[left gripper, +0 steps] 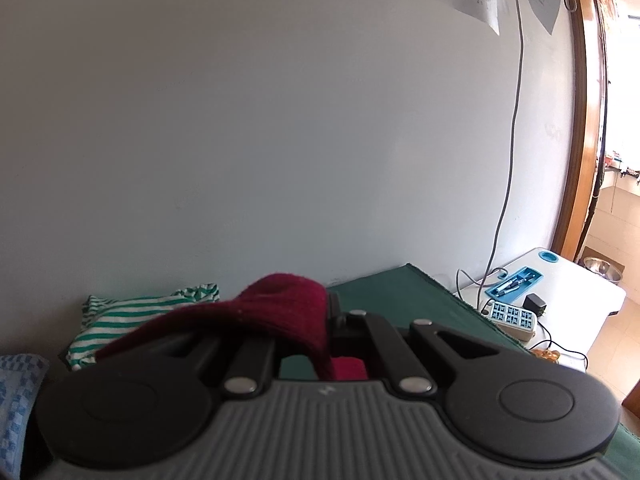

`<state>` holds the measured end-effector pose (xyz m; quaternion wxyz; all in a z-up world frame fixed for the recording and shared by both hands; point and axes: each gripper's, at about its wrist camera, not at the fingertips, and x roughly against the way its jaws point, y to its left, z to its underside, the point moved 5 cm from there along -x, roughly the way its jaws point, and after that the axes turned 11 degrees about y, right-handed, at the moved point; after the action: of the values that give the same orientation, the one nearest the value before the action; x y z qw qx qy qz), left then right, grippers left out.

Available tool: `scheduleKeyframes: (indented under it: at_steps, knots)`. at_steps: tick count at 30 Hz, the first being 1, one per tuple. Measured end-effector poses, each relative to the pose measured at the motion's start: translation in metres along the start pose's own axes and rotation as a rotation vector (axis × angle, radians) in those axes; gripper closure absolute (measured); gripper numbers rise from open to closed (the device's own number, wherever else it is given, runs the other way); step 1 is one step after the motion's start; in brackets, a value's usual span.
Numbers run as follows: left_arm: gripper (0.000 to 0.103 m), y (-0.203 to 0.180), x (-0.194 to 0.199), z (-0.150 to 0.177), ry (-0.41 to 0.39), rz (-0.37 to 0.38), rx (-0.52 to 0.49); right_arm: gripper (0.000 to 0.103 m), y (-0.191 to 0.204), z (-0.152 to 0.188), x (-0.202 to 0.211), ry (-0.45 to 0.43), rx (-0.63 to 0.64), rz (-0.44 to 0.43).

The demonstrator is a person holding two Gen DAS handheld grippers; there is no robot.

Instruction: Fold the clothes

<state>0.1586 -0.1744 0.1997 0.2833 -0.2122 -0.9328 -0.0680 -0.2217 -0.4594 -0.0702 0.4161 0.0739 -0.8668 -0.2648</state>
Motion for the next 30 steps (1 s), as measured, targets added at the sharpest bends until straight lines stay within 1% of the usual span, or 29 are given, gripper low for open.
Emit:
scheduleKeyframes:
  at_steps: [2, 7, 12, 14, 16, 21, 25, 28, 30]
  knots:
    - [0.103, 0.000, -0.001, -0.001, 0.000, 0.009, 0.003, 0.097, 0.009, -0.001, 0.001, 0.004, 0.047, 0.036]
    - [0.103, 0.011, 0.003, -0.006, -0.013, 0.005, 0.041, 0.097, 0.030, -0.007, 0.015, 0.011, 0.149, 0.146]
    - [0.103, 0.032, 0.016, -0.002, -0.028, 0.021, 0.093, 0.097, 0.063, -0.015, 0.036, -0.033, 0.276, 0.238]
    - [0.103, 0.044, 0.021, 0.000, -0.033, 0.033, 0.117, 0.097, 0.076, -0.013, 0.037, -0.029, 0.352, 0.289]
    - [0.103, 0.056, 0.023, 0.004, -0.030, 0.030, 0.136, 0.097, 0.086, -0.008, 0.037, -0.011, 0.405, 0.315]
    - [0.103, 0.086, 0.021, 0.015, -0.010, 0.010, 0.174, 0.098, 0.108, 0.009, 0.026, 0.049, 0.492, 0.335]
    - [0.103, 0.104, 0.016, 0.035, 0.021, -0.016, 0.191, 0.098, 0.119, 0.027, 0.012, 0.104, 0.537, 0.341]
    - [0.103, 0.117, 0.012, 0.052, 0.047, -0.039, 0.202, 0.097, 0.121, 0.042, -0.005, 0.158, 0.525, 0.318]
    - [0.103, 0.126, 0.009, 0.062, 0.064, -0.054, 0.209, 0.096, 0.121, 0.053, -0.018, 0.223, 0.486, 0.277]
